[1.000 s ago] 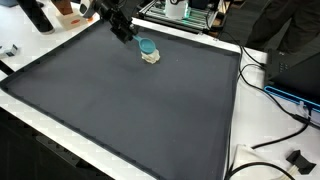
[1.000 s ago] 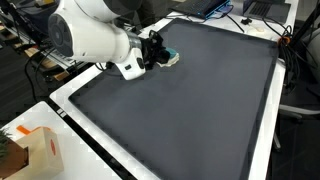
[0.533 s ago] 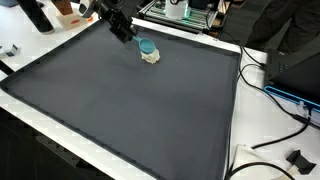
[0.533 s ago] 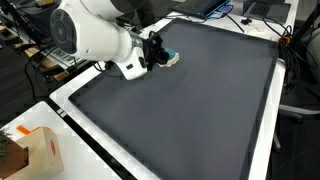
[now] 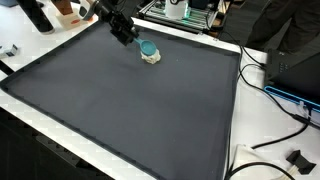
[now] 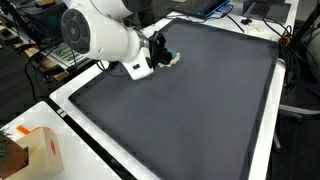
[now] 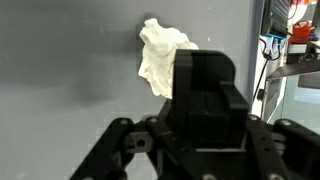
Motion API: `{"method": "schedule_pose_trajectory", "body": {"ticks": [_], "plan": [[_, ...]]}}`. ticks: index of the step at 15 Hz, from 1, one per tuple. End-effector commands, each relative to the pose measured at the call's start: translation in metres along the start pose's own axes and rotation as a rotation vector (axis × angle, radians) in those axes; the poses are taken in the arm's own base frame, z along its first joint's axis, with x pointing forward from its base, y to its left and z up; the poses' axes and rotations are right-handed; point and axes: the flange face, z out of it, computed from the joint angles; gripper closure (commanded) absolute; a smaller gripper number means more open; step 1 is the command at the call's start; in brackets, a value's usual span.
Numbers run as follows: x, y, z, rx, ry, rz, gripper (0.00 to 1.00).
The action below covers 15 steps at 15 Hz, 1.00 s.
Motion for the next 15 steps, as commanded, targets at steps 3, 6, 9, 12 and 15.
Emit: {"method": "schedule_pose_trajectory", "body": {"ticks": [3,6,9,12,15], "plan": [[0.002,0.040,0.032,-0.115,-0.074,0.027,0.75],[-0.007,0.046,0.020,-0.116,-0.062,0.035,0.75],[-0.020,0.055,0.010,-0.112,-0.049,0.048,0.75],[-0.028,0.061,0.004,-0.115,-0.041,0.052,0.75],[-0.029,0.063,0.003,-0.112,-0.032,0.046,0.75]]}}
